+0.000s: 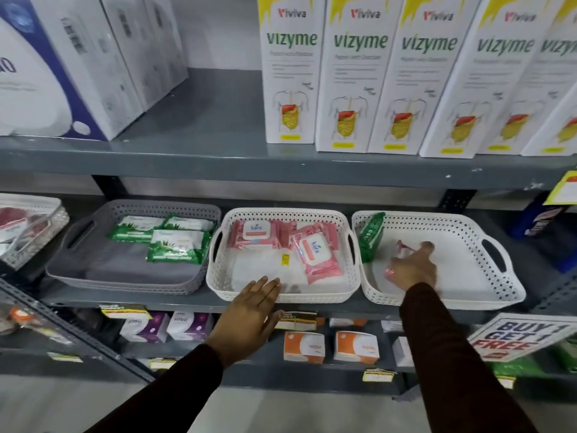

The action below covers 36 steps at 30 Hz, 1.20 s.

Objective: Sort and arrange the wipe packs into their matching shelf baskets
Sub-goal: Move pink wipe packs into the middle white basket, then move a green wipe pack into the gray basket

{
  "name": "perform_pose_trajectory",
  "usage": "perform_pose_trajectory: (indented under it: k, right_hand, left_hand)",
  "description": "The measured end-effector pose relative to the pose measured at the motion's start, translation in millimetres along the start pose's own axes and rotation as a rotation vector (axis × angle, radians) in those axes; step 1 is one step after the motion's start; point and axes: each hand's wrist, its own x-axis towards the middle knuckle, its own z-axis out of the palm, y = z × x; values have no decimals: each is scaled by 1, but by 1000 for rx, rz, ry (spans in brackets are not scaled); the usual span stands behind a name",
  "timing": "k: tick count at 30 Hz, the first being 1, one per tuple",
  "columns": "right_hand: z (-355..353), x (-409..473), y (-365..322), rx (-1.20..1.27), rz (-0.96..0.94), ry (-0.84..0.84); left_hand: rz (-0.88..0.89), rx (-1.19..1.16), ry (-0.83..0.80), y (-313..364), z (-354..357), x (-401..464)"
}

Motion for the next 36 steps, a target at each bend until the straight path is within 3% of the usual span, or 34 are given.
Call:
perform_pose_trajectory:
  k: [2,5,9,11,14,20,22,25,27,29,32,34,36]
  right_hand:
    - [-3,-12,-6,137,-114,83]
    - [5,-47,-25,374,-469,146]
    - [57,-102,-57,338,-778,-102]
    - [93,-122,-69,192,-844,-267]
    - [137,-139,-86,-69,-927,-355]
    - [170,-137,-104,-537,-976,-373]
    - [163,-135,-107,-554,-991,-360]
    - [135,-120,-105,-223,-1037,-166]
    - [113,-94,-99,8,-916,113]
    - [90,-63,-89,85,-648,252]
    - [69,-22,-66,-126,-215,6]
    - [59,-6,-48,-179,-150,-141]
    - [52,5,-39,-89,-152,-130]
  left_hand:
    - [-37,7,15,-14,-4,-13]
    - [-89,20,34,-34,-12,-24]
    - [-108,2,22,-54,-18,-33]
    - [-105,-19,17,-59,-20,-35]
    - [-78,-35,9,-65,-23,-36]
    - [-66,-51,21,-68,-27,-40]
    - [-84,-32,26,-66,-27,-40]
    - [-78,-6,20,-59,-26,-34]
    - [-84,-19,18,-54,-25,-30]
    - [-91,-34,14,-48,-22,-27]
    - [-91,-32,0,-41,-18,-26]
    - [-94,-32,8,-36,-15,-22]
    - [-113,-45,7,-32,-13,-19]
